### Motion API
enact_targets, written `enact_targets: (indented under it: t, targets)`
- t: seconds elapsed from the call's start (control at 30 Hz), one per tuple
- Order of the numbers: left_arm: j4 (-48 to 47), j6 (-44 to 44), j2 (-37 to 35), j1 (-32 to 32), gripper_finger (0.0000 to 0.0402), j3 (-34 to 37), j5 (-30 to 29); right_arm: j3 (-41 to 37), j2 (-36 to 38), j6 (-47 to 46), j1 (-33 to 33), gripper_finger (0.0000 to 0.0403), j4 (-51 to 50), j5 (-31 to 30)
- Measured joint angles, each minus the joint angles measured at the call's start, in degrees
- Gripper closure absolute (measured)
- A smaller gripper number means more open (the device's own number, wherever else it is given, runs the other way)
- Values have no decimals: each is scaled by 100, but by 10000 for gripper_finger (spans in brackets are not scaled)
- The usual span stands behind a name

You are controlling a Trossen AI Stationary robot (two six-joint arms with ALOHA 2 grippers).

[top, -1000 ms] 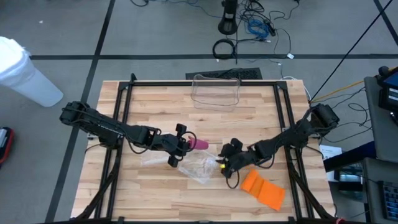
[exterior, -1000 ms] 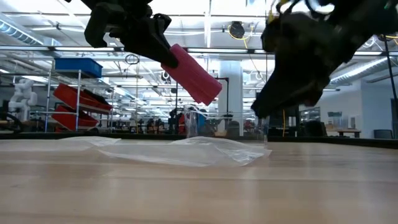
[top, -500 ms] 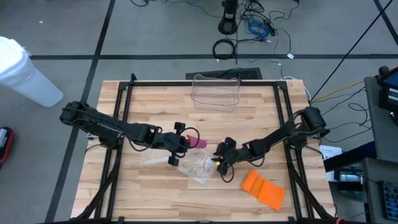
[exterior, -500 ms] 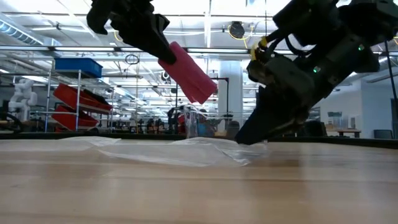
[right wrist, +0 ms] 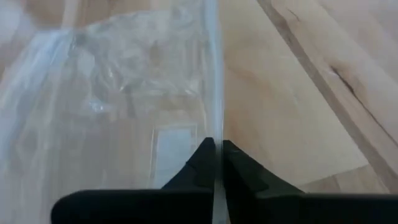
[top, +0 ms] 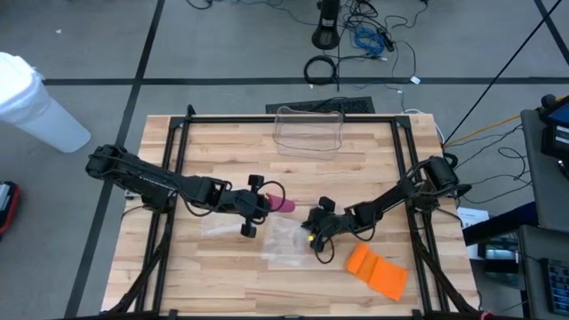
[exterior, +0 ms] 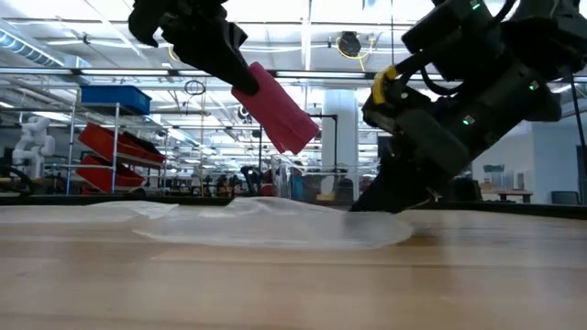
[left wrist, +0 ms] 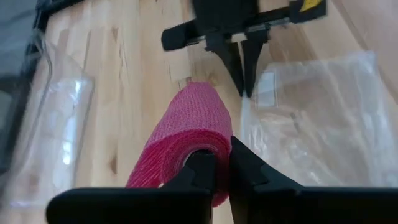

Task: Roll bandage
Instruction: Put the pink bandage into the zip bag

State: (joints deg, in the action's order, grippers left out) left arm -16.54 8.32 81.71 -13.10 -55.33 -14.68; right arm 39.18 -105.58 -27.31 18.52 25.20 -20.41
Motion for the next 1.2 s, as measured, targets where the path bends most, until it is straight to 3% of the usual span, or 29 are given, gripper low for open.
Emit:
enact_targets:
  t: [0.17, 0.43, 0.67, 0.77, 0.93, 1.07, 1.2]
  targets:
    - [40, -459, 0, 0, 375, 0, -1, 280, -11, 1333, 239, 400, -497, -854]
    - [615, -414, 0, -9, 376, 0, -4, 1379, -11, 3460, 798, 403, -2523, -3595]
    - [803, -126, 0, -166, 375, -2, 103, 1807, -11, 4429, 1263, 402, -3191, -5346]
    - [869, -1, -25, -240, 375, -1, 100, 1805, -11, 4635, 1396, 402, -3401, -5753]
    - [799, -2, -37, -276, 375, -2, -351, 1803, -9, 4536, 1522, 402, -3613, -5806]
    - [695, 2, -37, -278, 375, -2, -769, 1801, -4, 4410, 1680, 402, -3647, -6926]
    - [643, 7, -37, -278, 375, -2, -1385, 1803, -3, 4636, 1744, 402, -3640, -6536]
